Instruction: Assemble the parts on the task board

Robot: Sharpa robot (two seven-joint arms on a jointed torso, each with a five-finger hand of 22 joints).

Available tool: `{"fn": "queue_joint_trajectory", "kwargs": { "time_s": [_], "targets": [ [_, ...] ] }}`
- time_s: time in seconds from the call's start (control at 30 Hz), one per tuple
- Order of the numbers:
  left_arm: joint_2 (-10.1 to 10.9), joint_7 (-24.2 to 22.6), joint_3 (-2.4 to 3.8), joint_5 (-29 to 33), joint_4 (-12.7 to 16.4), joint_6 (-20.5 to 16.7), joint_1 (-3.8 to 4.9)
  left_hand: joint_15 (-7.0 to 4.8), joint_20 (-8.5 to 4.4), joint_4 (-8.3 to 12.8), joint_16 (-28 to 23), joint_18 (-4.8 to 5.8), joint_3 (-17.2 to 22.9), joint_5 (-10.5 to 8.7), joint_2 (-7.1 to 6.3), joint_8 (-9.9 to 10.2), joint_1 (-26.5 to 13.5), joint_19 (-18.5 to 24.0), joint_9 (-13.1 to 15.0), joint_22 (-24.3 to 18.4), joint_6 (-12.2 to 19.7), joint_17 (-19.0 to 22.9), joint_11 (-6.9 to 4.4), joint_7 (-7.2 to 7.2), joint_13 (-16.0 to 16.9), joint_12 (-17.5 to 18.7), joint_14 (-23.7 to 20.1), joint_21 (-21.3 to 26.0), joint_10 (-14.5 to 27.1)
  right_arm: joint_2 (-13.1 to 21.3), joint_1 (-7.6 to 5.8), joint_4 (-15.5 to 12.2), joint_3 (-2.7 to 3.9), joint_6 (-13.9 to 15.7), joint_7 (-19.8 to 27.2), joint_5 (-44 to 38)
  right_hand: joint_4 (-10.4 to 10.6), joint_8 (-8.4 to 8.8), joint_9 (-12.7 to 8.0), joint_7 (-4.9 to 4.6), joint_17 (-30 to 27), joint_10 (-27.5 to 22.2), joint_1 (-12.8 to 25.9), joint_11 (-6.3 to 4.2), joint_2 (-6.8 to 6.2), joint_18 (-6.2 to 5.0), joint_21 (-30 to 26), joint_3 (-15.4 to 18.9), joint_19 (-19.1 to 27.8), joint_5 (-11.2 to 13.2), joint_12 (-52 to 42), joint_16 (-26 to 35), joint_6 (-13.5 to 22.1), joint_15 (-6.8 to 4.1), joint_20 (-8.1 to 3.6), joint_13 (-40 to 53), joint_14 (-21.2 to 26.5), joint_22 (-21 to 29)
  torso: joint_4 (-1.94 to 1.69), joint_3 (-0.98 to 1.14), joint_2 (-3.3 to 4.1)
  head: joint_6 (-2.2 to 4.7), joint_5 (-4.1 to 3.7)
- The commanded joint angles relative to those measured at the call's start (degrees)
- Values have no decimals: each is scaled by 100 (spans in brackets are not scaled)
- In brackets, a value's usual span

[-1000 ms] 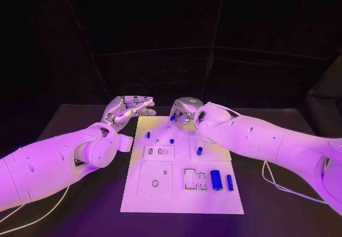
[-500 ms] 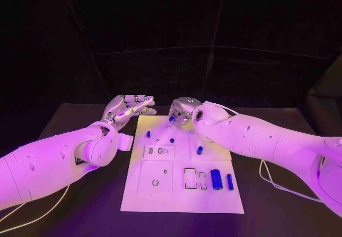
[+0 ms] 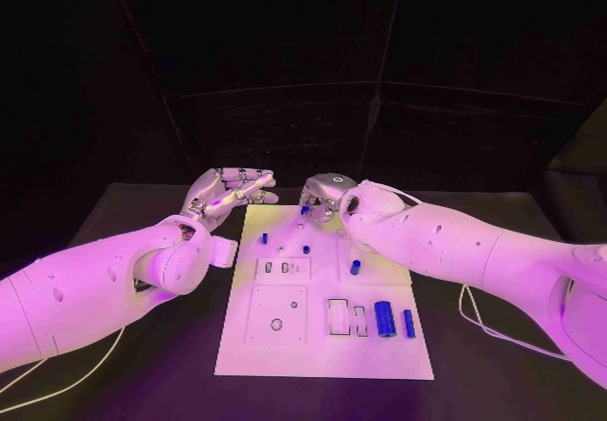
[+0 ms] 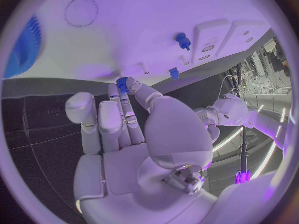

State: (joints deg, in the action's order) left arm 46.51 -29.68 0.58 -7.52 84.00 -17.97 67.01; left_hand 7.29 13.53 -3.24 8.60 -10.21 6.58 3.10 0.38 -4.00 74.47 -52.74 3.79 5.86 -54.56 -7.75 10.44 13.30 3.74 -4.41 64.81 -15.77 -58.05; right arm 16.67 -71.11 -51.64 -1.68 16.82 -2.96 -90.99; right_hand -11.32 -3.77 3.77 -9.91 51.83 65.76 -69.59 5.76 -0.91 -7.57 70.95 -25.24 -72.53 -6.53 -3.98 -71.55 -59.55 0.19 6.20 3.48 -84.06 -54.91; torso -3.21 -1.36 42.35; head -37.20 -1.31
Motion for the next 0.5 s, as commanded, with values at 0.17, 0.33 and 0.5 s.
{"fn": "queue_joint_trajectory", "kwargs": {
  "time_s": [0.17,0.33,0.5],
  "targets": [
    [-1,-12,6,-27,-3,77,16,7,13,36,-38,-27,13,13,29,29,31,20,-7,-10,20,-6,-4,18,-8,25,-30,40,50,-5,-32,19,5,-21,-27,-31,103,27,-11,-43,-206,-398,12,83,-232,28,-69,113,125,114,9,79,484,110,106,11,35,156,9,0,2,2,8],
    [2,-1,6,-27,-16,86,18,7,13,36,-38,-27,13,13,29,29,31,20,-7,-10,20,-6,-4,18,-8,25,-30,40,50,42,-35,-39,4,56,-18,-28,108,26,-9,-44,-216,-411,8,84,-243,26,-75,128,132,114,2,82,500,112,110,12,38,165,14,5,1,8,7],
    [10,7,6,-26,-19,95,18,7,13,36,-38,-27,13,13,29,29,31,20,-7,-10,20,-6,-4,18,-8,25,-30,40,50,207,-48,-198,4,300,65,153,158,-19,16,-35,-168,-269,-21,58,-212,30,-42,144,105,13,-121,44,425,98,112,35,26,120,20,5,0,12,3]
  ]
}}
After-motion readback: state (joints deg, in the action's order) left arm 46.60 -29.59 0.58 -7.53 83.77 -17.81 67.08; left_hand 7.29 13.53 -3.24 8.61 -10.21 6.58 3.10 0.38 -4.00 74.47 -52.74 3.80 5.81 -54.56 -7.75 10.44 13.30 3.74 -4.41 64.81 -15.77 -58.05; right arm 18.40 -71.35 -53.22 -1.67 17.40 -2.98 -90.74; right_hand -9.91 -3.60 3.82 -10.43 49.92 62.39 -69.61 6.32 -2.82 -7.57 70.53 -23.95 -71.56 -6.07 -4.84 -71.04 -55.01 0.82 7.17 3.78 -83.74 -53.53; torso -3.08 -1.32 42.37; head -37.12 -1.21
